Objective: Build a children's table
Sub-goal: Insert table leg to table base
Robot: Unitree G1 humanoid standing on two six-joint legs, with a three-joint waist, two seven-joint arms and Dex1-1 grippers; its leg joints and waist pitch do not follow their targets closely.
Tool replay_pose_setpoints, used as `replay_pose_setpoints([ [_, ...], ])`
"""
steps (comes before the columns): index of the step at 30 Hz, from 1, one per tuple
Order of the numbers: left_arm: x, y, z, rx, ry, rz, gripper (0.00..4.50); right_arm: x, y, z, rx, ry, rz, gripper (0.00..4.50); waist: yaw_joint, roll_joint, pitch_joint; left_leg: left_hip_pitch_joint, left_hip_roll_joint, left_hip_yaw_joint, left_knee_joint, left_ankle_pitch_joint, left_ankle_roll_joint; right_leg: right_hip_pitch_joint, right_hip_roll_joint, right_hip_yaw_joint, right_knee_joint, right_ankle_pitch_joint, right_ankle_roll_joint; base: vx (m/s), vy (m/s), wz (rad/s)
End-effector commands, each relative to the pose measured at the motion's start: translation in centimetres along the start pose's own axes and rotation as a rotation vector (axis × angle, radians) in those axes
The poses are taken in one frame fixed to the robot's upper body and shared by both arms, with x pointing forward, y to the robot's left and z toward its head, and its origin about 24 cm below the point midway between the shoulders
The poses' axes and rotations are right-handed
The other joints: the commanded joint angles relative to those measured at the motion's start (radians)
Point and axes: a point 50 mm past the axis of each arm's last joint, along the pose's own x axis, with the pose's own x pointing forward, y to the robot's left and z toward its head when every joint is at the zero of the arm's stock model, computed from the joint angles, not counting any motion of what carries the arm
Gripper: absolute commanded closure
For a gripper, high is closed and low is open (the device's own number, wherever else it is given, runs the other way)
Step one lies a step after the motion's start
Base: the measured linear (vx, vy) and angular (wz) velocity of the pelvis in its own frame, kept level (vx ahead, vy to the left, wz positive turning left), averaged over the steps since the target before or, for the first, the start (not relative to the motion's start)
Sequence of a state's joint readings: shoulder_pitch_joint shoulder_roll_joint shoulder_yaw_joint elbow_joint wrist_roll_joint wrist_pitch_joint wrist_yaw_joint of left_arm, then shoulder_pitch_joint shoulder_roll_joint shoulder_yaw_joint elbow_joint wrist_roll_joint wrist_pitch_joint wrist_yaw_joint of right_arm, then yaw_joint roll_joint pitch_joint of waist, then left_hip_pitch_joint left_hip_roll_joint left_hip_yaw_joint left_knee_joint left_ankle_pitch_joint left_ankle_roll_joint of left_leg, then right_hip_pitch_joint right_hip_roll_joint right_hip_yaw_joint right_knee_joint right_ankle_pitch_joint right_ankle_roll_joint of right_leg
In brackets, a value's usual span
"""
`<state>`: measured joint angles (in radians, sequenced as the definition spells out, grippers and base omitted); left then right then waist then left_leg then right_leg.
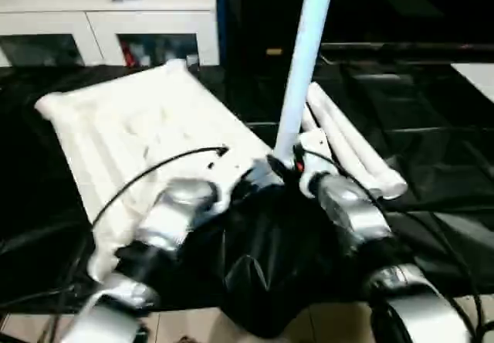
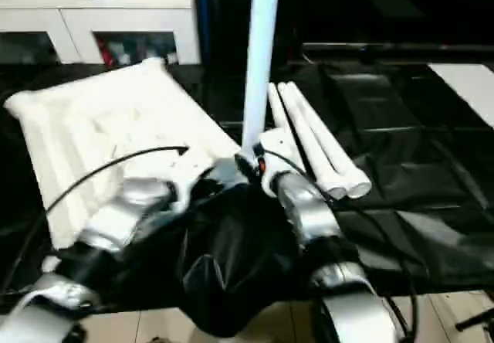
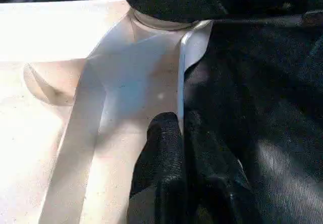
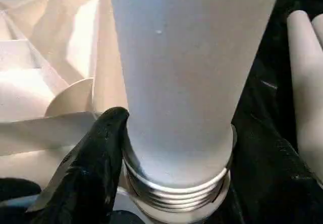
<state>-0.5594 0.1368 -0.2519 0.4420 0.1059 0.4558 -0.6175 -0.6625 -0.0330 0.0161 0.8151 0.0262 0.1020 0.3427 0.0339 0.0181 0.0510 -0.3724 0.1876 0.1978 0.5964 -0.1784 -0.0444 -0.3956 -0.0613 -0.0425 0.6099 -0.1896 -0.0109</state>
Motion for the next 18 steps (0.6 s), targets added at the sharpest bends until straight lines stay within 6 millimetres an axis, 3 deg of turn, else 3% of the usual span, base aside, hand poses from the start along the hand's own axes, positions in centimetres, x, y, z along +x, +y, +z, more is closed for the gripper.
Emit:
replay_pose_setpoints([
  [1, 1.0, -0.9, 2.7, 0.043, -0.078, 0.013, 4.50, 1.1, 6.1, -2.3, 0.045, 0.093, 0.234, 1.05, -0.001, -0.007, -0.053, 0.020, 0.038, -0.032, -0.076, -0.333, -0.006, 0.023, -0.079, 0.038, -0.106, -0.444, -0.146, 0.000, 0.000, 0.00],
  [5, 0.7, -0.7, 2.4, 0.058, -0.073, 0.012, 4.50, 1.3, 6.2, -1.8, 0.042, 0.070, 0.248, 0.84, -0.003, -0.006, -0.052, 0.017, 0.038, -0.035, -0.079, -0.347, -0.006, 0.023, -0.080, 0.036, -0.105, -0.455, -0.140, 0.000, 0.000, 0.00],
  [6, 0.6, -0.5, 2.2, 0.067, -0.072, 0.011, 4.50, 1.4, 6.1, -1.7, 0.025, 0.062, 0.239, 0.58, -0.005, -0.005, -0.052, 0.015, 0.038, -0.036, -0.080, -0.353, -0.007, 0.023, -0.080, 0.036, -0.105, -0.458, -0.139, 0.000, 0.000, 0.00],
  [10, -0.4, -0.2, 1.4, 0.115, -0.085, -0.044, 4.50, 1.0, 4.6, -0.7, -0.054, 0.005, 0.237, 0.58, -0.010, -0.004, -0.053, 0.011, 0.037, -0.041, -0.083, -0.370, -0.007, 0.023, -0.082, 0.034, -0.108, -0.475, -0.129, 0.000, 0.000, 0.00],
  [13, -1.0, 0.1, 0.9, 0.131, -0.079, -0.073, 4.50, 0.5, 3.7, -0.3, -0.080, -0.012, 0.262, 0.58, -0.010, 0.000, -0.054, 0.020, 0.041, -0.036, -0.081, -0.370, -0.007, 0.016, -0.079, 0.040, -0.104, -0.424, -0.153, 0.000, 0.000, 0.00],
  [16, -1.8, 0.7, 0.1, 0.145, -0.051, -0.101, 4.50, -0.3, 2.3, -0.1, -0.100, -0.022, 0.287, 0.58, -0.002, 0.000, -0.058, 0.015, 0.043, -0.033, -0.081, -0.324, 0.003, 0.025, -0.075, 0.042, -0.092, -0.316, -0.179, 0.000, 0.000, 0.00],
  [17, -2.0, 0.9, -0.1, 0.152, -0.044, -0.111, 4.50, -0.6, 1.8, -0.2, -0.109, -0.022, 0.294, 0.58, 0.000, 0.006, -0.059, 0.015, 0.044, -0.031, -0.081, -0.304, 0.004, 0.026, -0.074, 0.043, -0.086, -0.260, -0.199, 0.000, 0.000, 0.00],
  [18, -2.2, 1.0, -0.3, 0.156, -0.040, -0.115, 4.50, -0.9, 1.4, -0.3, -0.111, -0.020, 0.303, 0.58, 0.001, 0.006, -0.061, 0.014, 0.042, -0.029, -0.078, -0.290, 0.008, 0.030, -0.074, 0.042, -0.083, -0.228, -0.210, 0.000, 0.000, 0.00],
])
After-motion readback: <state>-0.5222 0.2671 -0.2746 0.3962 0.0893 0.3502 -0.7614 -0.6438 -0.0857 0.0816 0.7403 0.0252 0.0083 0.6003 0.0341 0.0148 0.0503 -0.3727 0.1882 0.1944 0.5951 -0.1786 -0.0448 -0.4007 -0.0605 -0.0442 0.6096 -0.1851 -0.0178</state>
